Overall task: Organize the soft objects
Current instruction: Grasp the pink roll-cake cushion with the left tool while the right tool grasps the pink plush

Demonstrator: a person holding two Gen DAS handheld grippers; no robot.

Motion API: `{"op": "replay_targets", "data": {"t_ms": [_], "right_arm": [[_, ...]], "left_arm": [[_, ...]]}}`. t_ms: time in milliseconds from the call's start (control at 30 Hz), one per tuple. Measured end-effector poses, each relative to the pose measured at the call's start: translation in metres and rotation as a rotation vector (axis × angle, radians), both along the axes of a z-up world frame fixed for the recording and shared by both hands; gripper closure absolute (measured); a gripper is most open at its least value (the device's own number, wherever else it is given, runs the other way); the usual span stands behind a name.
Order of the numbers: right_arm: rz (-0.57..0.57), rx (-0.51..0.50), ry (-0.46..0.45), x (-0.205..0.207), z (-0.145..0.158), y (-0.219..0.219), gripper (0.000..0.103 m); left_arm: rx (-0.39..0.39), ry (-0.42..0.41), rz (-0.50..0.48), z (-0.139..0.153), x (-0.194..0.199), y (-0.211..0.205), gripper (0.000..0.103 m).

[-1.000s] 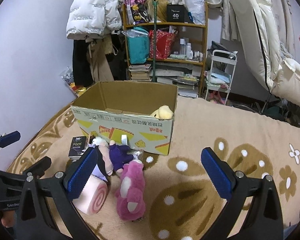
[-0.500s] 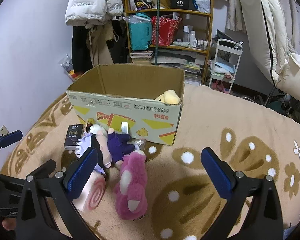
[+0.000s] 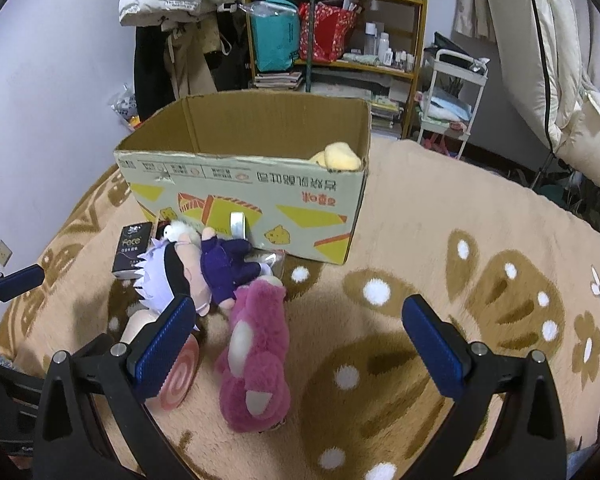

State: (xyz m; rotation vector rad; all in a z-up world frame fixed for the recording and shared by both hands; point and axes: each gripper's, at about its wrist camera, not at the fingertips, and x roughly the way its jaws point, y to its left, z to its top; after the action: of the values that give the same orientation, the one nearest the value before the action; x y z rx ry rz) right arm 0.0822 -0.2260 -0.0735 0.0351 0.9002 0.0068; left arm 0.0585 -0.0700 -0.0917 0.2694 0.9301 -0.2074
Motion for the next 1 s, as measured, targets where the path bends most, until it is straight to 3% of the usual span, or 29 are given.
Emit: {"op": "replay_targets", "data": {"t_ms": [533,1000], "right_arm": [[-0.018,0.006,0.108,0.012,-0.024,-0.003,0.000],[-0.022,0.025,0.184,0.019,-0.040,-0.008,0.001]], "left_arm": [[-0.077,0.075,-0.045,-0.009,0.003,-0.006,0.004],[-0.032,0.154,-0.110,-0.030,0.003,-0.027,0.004]]}}
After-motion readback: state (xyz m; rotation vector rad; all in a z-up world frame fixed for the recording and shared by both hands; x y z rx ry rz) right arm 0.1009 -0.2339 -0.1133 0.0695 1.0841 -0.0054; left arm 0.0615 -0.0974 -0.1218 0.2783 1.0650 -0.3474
